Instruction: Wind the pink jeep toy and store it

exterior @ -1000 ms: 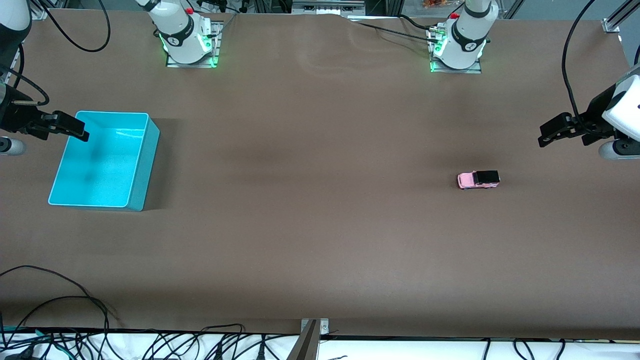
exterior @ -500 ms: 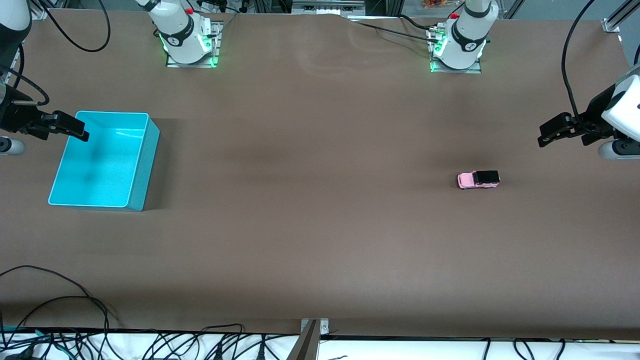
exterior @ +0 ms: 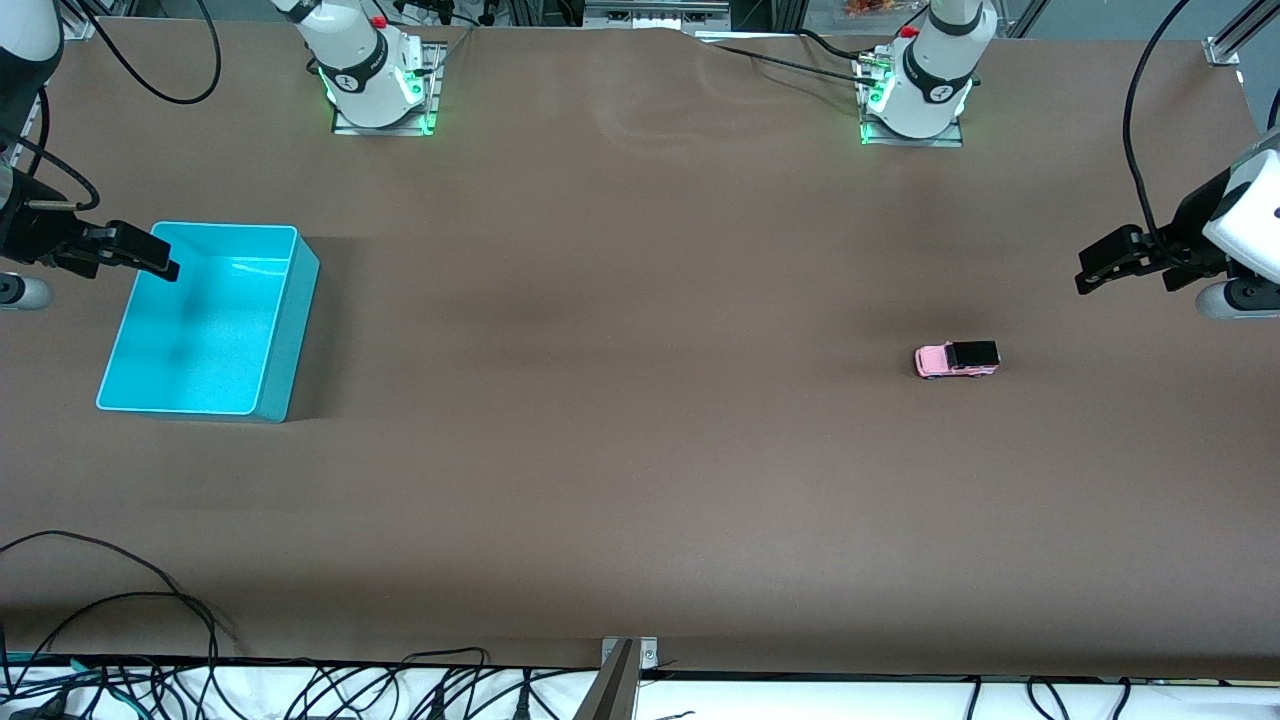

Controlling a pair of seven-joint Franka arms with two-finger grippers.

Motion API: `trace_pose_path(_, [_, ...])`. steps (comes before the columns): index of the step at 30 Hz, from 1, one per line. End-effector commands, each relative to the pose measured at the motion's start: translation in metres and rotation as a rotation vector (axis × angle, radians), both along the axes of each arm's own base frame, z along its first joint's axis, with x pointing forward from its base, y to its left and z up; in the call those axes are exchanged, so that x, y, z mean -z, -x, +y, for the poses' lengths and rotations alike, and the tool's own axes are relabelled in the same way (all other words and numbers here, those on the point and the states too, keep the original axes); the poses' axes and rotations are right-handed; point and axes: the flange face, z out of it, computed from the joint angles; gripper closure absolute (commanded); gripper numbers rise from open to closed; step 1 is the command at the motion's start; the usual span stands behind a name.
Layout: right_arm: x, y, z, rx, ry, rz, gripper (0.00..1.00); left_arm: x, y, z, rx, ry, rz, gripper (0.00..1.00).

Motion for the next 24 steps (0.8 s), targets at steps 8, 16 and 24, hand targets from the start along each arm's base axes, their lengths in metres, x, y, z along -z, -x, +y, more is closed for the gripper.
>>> trace_pose_path(8, [-0.007,0.001,-0.002,-0.01,-0.024,0.01,0.0,-0.001,0.002,0.0,0.019,0.005,0.002,0.0])
trace_pose_path(16, [-0.007,0.002,-0.004,-0.007,-0.024,0.017,0.0,-0.001,0.002,0.0,0.019,0.005,0.002,0.0])
trace_pose_path(24, [-0.006,0.011,-0.024,0.033,-0.027,0.066,0.0,-0.001,0.002,0.0,0.019,0.005,0.002,0.0])
